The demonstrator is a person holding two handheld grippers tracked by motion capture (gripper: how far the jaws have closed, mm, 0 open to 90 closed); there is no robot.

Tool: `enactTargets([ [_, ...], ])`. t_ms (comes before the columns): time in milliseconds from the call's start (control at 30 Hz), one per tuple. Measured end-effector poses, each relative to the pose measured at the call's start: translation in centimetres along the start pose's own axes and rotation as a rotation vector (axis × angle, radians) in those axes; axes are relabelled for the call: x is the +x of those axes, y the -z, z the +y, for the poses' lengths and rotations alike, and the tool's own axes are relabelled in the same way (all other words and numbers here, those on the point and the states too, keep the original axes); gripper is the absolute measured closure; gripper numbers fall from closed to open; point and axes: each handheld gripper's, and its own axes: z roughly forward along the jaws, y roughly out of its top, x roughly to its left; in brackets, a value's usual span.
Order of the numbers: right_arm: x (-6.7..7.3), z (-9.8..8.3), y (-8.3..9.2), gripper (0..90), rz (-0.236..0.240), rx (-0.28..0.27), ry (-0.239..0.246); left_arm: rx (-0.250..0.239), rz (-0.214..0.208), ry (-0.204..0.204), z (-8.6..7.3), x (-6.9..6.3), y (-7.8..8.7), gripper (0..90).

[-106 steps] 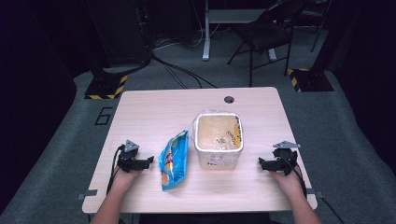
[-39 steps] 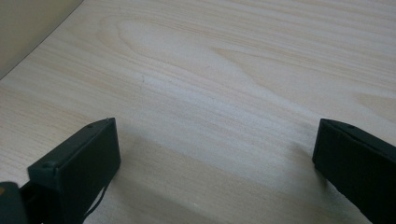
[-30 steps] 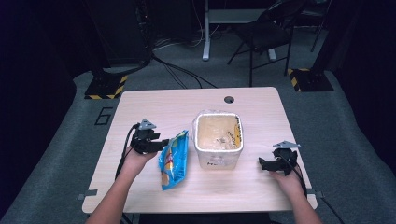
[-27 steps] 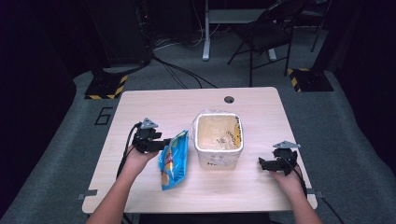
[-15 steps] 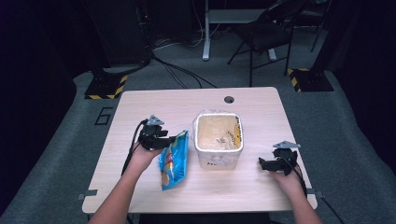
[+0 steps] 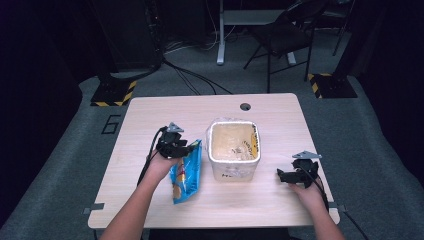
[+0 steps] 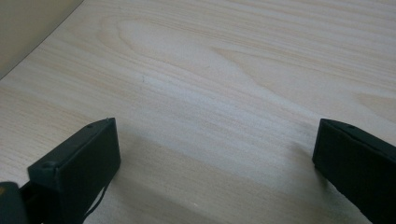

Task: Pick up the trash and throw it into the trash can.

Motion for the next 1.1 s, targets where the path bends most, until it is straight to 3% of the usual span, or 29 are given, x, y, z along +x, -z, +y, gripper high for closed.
enactTargets([
  [300,0.0,0.0,0.0,0.1,0.000,0.000,0.000,0.024,0.014,0.005,-0.1,0.2,-0.8,61.0],
  [667,0.0,0.0,0.0,0.1,0.000,0.000,0.000,0.053,0.033,-0.016,0.0,0.2,-1.0,79.0],
  [833,0.0,0.0,0.0,0.1,0.000,0.000,0.000,0.028,0.037,-0.030,0.1,0.2,-0.4,86.6],
  [1100,0.0,0.0,0.0,0.1,0.000,0.000,0.000,-0.048,0.030,-0.029,0.7,0.3,1.6,86.8],
])
